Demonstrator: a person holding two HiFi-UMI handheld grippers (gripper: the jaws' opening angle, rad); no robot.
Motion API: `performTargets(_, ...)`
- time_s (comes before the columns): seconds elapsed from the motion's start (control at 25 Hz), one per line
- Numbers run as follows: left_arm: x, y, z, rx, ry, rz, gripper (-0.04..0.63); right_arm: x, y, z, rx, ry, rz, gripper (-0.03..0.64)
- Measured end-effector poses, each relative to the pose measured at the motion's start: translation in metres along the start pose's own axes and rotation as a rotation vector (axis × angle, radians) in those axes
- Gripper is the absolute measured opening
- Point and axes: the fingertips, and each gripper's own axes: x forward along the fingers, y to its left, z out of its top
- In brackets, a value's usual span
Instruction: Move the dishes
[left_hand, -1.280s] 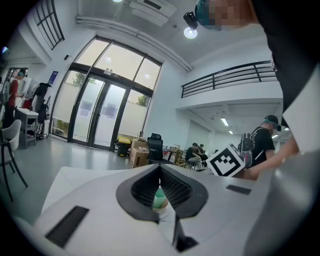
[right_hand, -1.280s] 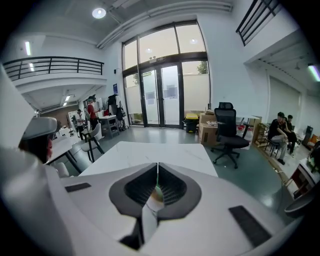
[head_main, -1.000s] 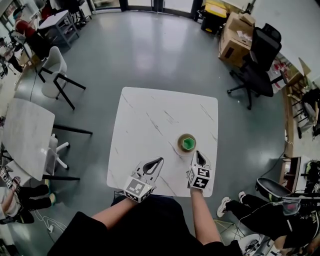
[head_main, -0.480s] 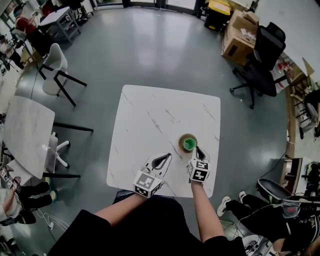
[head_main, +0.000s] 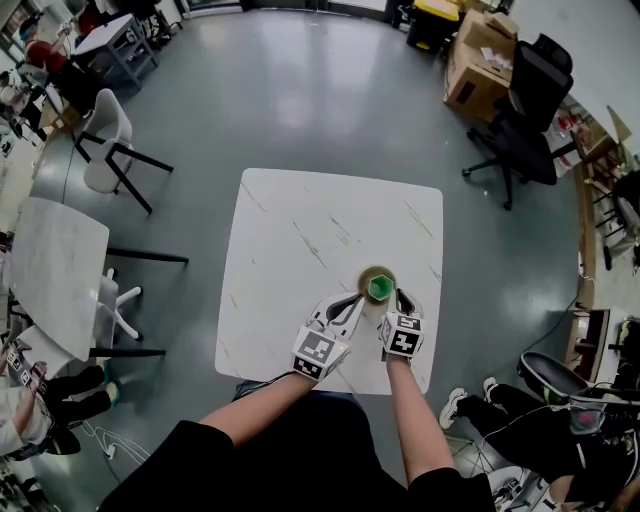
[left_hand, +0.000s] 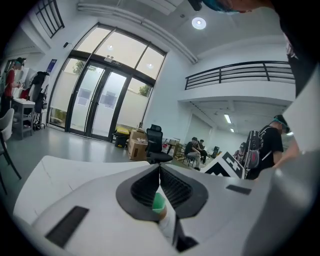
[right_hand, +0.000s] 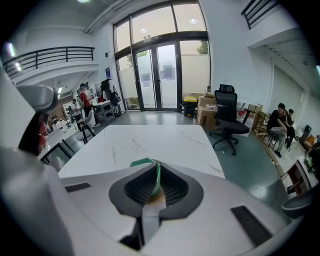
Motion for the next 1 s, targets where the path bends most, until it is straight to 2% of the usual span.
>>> performTargets(0.4, -0.002, 0.003, -0.001, -0.002, 0.024, -0.013, 0.017, 0.022, -0.001, -0.006, 0.045, 0.049, 0.031, 0.026)
performTargets(0.64, -0.006, 0.005, -0.004, -0.011, 0.026, 0.004, 0.017, 0.032, -0.001, -0.013, 0.043, 0.093, 0.032, 0.086)
performTargets(1.0, -0.016, 0.004, -0.008, -0.007, 0.045, 0.006, 0.017, 0.039, 0.0, -0.017, 0.089, 0.102, 0.048, 0.067)
